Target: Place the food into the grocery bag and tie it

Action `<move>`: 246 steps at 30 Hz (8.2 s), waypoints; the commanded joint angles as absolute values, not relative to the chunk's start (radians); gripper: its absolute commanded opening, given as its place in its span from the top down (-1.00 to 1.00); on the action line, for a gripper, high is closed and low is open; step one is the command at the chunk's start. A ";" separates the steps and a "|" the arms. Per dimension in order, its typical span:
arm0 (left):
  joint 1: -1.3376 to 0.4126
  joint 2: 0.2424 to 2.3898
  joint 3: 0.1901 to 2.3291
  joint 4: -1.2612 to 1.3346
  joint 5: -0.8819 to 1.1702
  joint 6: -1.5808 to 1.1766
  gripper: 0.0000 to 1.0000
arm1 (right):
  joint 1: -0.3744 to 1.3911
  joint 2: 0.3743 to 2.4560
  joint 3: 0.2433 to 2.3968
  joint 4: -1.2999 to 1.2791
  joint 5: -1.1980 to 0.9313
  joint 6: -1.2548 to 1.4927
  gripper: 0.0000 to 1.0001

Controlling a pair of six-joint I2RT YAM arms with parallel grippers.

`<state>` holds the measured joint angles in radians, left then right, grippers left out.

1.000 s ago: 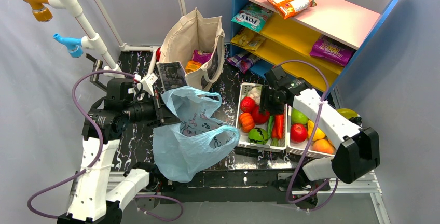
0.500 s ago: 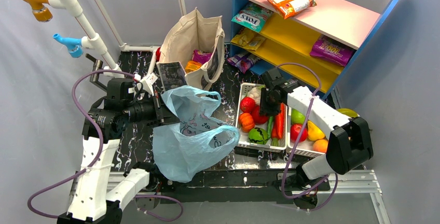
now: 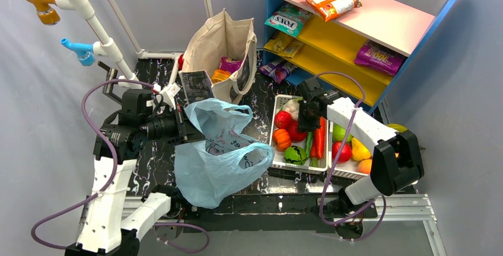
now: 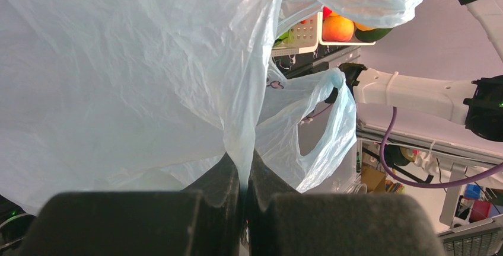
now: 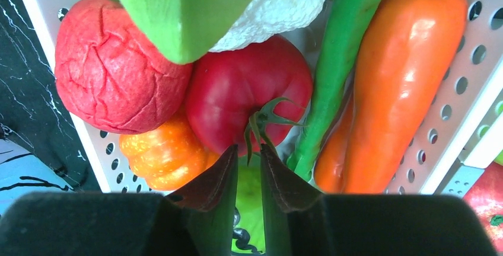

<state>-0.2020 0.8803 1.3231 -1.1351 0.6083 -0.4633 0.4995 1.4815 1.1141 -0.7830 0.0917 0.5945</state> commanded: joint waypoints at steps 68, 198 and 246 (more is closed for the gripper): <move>-0.223 0.910 1.367 -1.127 0.609 -0.496 1.00 | 0.665 1.198 1.716 -0.588 -0.434 0.401 0.97; -0.224 0.893 1.347 -1.153 0.589 -0.475 1.00 | 0.755 1.204 1.406 -0.870 0.348 0.464 -0.70; -0.343 0.986 1.503 -1.188 0.448 -0.387 1.00 | -0.150 1.298 1.246 -0.958 0.930 0.342 -0.83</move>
